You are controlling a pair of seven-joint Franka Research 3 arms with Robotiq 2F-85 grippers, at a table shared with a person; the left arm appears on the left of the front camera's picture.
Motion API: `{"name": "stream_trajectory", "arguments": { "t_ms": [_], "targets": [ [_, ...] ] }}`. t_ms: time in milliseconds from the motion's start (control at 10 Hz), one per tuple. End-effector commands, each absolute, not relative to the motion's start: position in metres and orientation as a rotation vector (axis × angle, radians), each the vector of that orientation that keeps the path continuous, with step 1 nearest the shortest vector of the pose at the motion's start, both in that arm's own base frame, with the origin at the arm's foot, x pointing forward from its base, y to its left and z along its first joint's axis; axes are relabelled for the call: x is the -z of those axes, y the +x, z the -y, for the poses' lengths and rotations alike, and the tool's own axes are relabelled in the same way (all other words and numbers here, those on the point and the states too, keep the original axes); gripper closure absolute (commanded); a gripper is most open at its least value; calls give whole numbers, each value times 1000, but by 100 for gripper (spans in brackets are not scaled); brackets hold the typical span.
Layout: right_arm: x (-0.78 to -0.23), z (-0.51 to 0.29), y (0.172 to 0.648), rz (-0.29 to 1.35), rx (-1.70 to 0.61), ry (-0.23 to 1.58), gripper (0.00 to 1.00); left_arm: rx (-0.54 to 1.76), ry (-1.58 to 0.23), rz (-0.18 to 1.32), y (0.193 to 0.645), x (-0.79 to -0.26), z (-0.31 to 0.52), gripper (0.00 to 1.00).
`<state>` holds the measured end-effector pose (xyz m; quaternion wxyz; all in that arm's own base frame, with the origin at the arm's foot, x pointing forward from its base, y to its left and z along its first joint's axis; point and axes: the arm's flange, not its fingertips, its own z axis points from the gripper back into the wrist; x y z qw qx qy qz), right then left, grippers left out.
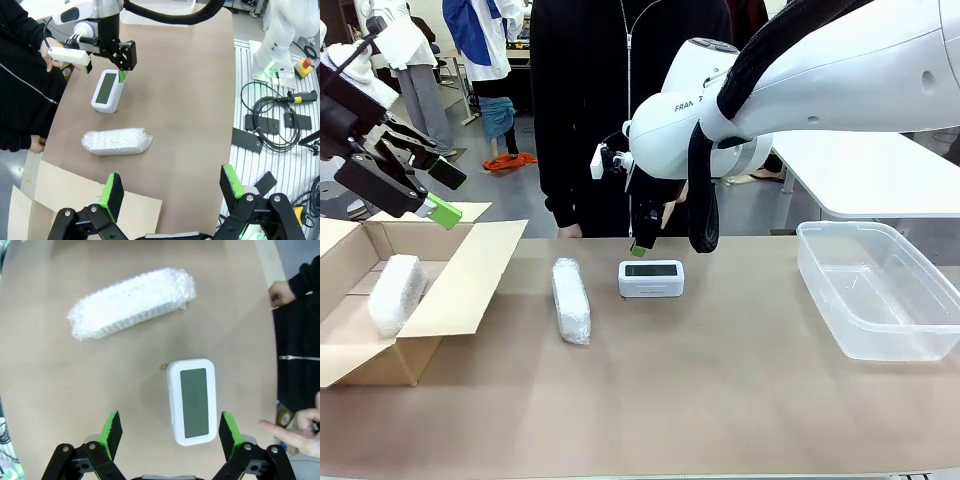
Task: Separate and place wrapped and unwrapped clocks.
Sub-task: Pick up the Digital clock indicated by the person.
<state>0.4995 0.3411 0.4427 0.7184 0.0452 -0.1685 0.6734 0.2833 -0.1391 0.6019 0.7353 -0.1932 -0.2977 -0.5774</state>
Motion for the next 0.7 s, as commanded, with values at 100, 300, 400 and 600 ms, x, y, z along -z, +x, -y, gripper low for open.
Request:
{"name": "stream_trajectory", "arguments": {
  "t_ms": [100,300,400,600],
  "targets": [
    [-405,-340,545,283,-1511,148,0,1271,-438,657,284,-602,138,0],
    [-388,-345,554,250,-1509,140,0,1271,-438,657,284,-602,138,0],
    [-382,-347,556,214,-1512,116,0,1271,-438,657,284,-602,138,0],
    [-368,-349,555,149,-1538,102,0,1271,-438,657,284,-602,138,0]
  ]
}}
